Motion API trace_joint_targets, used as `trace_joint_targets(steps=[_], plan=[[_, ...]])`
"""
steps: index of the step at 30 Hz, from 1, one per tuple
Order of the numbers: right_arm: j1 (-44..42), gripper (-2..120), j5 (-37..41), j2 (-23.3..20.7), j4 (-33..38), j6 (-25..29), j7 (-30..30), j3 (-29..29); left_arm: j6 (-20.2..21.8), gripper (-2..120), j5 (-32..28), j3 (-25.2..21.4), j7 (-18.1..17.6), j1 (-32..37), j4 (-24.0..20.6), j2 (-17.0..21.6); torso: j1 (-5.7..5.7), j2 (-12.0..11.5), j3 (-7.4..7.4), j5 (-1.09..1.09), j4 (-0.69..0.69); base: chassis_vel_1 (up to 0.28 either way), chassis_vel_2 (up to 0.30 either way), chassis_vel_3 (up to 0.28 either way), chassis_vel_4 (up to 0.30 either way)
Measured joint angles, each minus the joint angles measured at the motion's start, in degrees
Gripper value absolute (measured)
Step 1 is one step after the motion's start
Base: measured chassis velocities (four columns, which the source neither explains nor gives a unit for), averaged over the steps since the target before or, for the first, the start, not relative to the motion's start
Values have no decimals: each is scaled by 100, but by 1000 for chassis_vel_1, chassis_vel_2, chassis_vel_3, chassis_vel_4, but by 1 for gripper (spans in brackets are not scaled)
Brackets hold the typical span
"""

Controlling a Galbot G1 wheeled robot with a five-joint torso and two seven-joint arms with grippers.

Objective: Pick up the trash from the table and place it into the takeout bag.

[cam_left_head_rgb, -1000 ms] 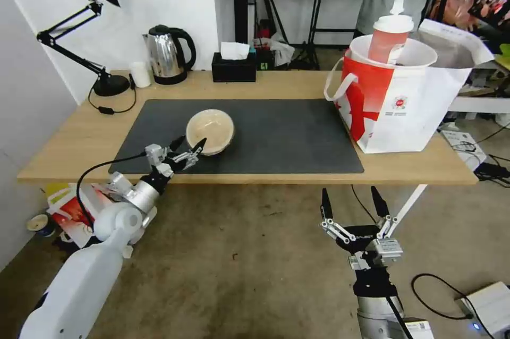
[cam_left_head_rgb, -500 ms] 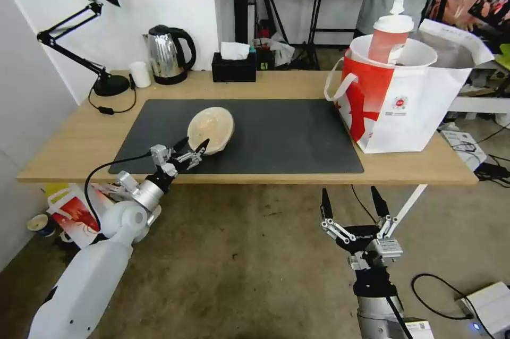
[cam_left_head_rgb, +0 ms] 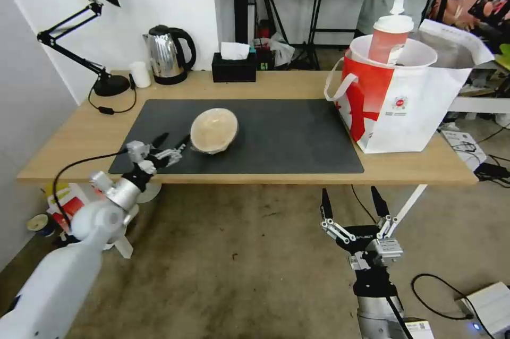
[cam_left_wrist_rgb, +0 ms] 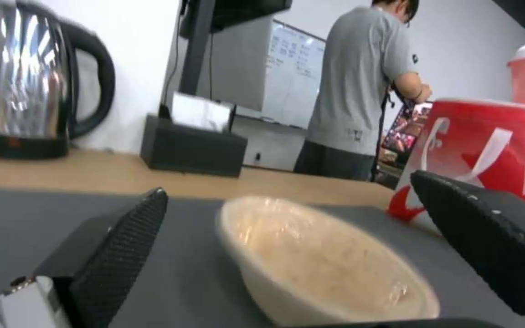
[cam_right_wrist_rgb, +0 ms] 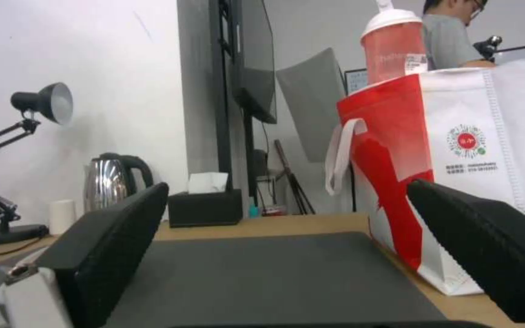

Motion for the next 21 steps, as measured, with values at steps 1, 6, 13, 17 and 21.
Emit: trace_joint_targets(steps=[1, 6, 13, 17, 21], plan=[[0, 100, 0, 0, 0, 0, 0, 0, 2, 100, -40, -42, -39, 20, -63, 38, 0, 0, 0, 0, 0, 0, 0, 0, 0], [0, 100, 0, 0, 0, 0, 0, -1, 100, 100, -106, -69, -137, 91, -130, 49, 0, 0, 0, 0, 0, 0, 0, 0, 0], [0, 100, 0, 0, 0, 0, 0, 0, 266, 100, -226, 27, -344, 236, -120, -9, 0, 0, 0, -1, 0, 0, 0, 0, 0], [0, 100, 0, 0, 0, 0, 0, 0, 394, 100, -536, -38, -502, 326, -152, 74, 0, 0, 0, 0, 0, 0, 0, 0, 0], [0, 100, 0, 0, 0, 0, 0, 0, 496, 100, -682, -101, -585, 396, -175, 130, 0, 0, 0, 1, 1, 0, 0, 0, 0]])
